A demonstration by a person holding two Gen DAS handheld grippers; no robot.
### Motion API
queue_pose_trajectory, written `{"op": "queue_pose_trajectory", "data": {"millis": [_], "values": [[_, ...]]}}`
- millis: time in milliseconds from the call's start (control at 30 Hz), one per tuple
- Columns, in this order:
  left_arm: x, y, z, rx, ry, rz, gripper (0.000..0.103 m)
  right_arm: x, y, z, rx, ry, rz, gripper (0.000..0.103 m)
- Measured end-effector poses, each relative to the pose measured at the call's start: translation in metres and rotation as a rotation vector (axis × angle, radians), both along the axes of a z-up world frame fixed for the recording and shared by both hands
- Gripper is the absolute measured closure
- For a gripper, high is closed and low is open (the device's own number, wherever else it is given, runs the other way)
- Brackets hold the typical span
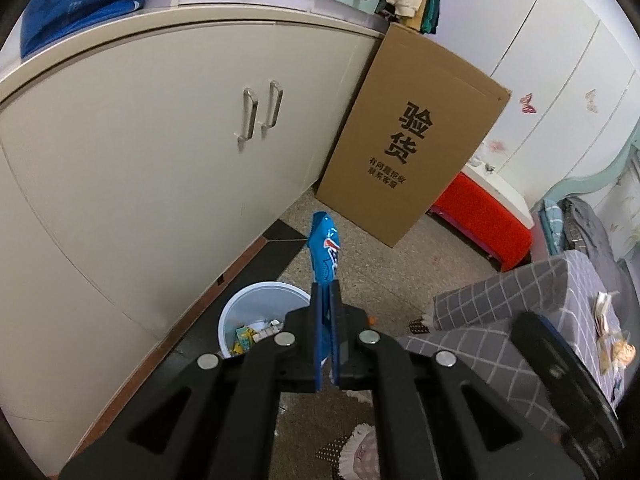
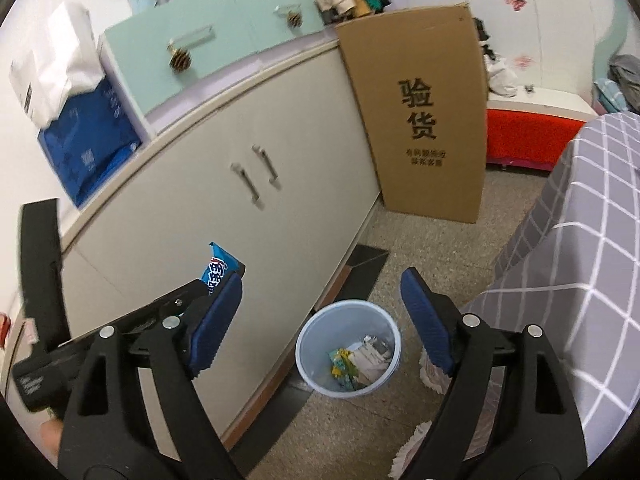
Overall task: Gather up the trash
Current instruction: 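Carry the wrapper and newspaper bag over the bin and open both tools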
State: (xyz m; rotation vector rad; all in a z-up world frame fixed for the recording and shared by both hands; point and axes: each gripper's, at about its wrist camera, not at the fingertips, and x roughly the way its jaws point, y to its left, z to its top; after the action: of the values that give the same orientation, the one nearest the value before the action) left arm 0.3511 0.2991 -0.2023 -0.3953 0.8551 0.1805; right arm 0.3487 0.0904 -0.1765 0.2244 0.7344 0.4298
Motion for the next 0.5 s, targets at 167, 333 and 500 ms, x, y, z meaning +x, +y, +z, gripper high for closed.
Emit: {"op": "queue_pose_trajectory", "data": {"millis": [167,333,500], "values": [[0.007,0.003,-0.003,0.015,0.03,0.043,0.023,0.002,-0.013,0.002,0.02,0.008,-0.041,0.021],[-0.004,-0.005,0.001,-0.004,0.025,0.014,0.023,-0.002,-0.023,0.002,0.026,0.025,-0.053,0.021],[-0.017,-0.016,0.014,-0.001,0.015,-0.002,0.023,-0.012,-0.03,0.011,0.029,0.02,-0.052,0.021]]}}
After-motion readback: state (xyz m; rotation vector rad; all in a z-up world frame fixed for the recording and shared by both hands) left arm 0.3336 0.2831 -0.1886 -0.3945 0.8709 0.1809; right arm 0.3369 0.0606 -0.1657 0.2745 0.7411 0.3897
